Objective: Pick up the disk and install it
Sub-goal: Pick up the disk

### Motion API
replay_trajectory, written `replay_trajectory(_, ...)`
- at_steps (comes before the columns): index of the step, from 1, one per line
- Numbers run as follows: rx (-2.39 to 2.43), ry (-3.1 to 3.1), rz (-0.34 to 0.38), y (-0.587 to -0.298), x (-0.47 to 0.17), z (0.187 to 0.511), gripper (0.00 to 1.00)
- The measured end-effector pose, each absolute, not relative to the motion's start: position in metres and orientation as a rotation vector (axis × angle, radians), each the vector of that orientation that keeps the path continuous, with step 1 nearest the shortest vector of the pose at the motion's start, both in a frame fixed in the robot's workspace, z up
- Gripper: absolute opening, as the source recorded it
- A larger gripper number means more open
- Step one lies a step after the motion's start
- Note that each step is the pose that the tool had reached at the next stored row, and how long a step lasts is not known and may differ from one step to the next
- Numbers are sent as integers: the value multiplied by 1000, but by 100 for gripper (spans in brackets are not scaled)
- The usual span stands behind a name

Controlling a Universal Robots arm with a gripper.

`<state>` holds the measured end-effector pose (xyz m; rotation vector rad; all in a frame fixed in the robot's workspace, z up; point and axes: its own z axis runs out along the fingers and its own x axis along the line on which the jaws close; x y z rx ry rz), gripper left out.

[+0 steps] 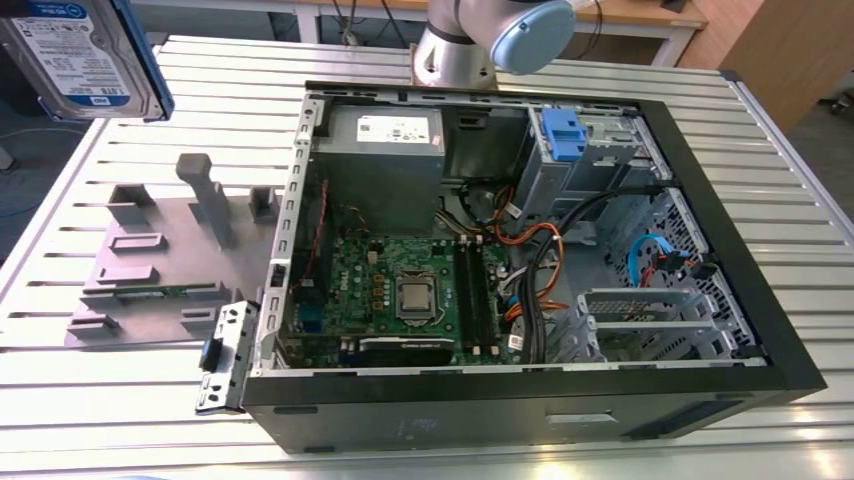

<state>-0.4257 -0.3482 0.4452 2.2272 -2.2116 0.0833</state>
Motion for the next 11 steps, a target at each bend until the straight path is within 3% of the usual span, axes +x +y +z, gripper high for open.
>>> replay_trajectory(11,2227,-2212,83,-348,-426,451,36)
